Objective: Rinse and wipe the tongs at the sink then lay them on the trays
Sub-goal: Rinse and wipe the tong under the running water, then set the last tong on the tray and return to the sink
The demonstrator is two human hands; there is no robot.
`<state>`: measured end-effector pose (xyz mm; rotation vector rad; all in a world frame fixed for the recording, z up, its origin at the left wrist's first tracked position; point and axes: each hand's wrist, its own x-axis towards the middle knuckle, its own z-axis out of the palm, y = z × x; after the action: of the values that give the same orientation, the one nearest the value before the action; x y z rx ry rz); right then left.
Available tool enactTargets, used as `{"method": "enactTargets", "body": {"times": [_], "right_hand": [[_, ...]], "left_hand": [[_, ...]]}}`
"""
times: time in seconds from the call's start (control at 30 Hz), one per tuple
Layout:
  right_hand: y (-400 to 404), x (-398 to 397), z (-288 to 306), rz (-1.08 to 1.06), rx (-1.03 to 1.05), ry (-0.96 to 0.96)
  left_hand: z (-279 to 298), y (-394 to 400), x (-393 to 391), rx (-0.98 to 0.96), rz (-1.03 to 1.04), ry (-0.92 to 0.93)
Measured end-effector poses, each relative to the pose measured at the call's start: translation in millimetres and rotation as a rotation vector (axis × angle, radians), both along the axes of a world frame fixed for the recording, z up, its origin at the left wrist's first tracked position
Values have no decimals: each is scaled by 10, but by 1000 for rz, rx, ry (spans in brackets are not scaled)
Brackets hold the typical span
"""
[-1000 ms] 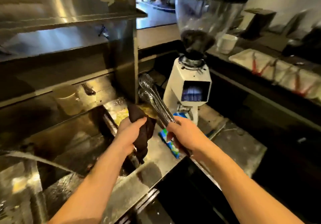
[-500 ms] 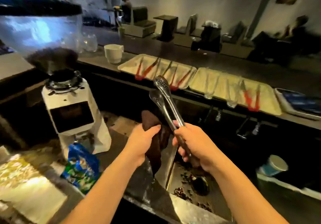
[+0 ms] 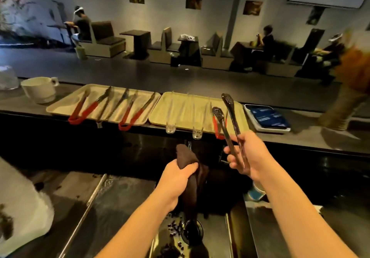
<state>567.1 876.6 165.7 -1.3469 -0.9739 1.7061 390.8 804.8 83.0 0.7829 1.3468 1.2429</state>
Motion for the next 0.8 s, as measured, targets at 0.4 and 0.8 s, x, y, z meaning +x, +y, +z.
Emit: {"method": "enactTargets", "body": {"times": [0.4,0.8], "right_hand": [[979,379,-140,68,129,-873],[1316,102,-166,218,438,-1723]], "left_hand": [[-166,250,262,-71,-88,33],[-141,257,75,-92,-10,30]]}}
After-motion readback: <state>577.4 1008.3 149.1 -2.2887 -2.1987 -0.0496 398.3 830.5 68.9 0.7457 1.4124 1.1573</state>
